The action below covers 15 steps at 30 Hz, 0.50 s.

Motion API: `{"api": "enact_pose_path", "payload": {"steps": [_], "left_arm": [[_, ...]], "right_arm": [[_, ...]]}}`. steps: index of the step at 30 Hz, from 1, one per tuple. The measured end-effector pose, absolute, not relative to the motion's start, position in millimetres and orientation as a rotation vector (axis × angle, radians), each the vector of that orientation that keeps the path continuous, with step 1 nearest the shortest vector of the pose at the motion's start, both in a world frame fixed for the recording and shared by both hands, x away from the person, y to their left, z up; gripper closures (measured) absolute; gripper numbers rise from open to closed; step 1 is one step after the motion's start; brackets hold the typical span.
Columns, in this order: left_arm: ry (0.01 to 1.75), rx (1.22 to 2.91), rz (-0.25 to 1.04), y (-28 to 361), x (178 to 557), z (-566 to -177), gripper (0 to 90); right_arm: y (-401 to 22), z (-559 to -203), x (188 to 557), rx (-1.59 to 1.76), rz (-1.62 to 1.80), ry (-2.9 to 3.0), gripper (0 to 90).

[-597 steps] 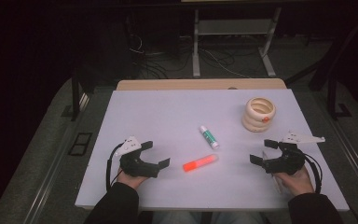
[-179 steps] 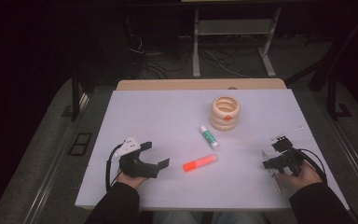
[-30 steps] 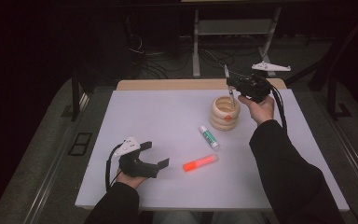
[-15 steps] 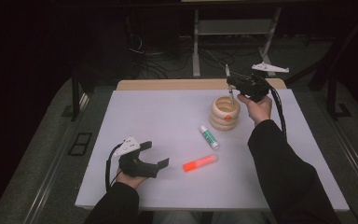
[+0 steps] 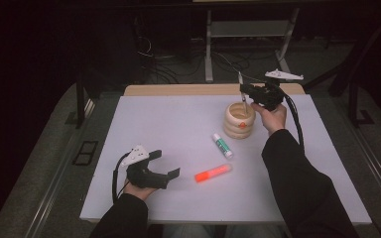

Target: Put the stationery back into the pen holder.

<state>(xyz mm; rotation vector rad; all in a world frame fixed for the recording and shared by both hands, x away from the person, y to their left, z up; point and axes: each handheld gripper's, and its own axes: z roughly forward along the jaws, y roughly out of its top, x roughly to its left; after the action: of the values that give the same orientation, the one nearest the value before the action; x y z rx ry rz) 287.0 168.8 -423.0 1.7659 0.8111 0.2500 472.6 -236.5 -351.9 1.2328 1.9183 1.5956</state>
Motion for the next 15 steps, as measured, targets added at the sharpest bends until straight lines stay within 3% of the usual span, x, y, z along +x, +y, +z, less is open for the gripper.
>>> {"api": "enact_pose_path", "payload": {"steps": [15], "left_arm": [[0.811, 1.769, 0.250, 168.9, 287.2, -423.1, 0.0]], "right_arm": [[-236.6, -374.1, 467.3, 1.265, 1.578, 1.951, 78.6]]}}
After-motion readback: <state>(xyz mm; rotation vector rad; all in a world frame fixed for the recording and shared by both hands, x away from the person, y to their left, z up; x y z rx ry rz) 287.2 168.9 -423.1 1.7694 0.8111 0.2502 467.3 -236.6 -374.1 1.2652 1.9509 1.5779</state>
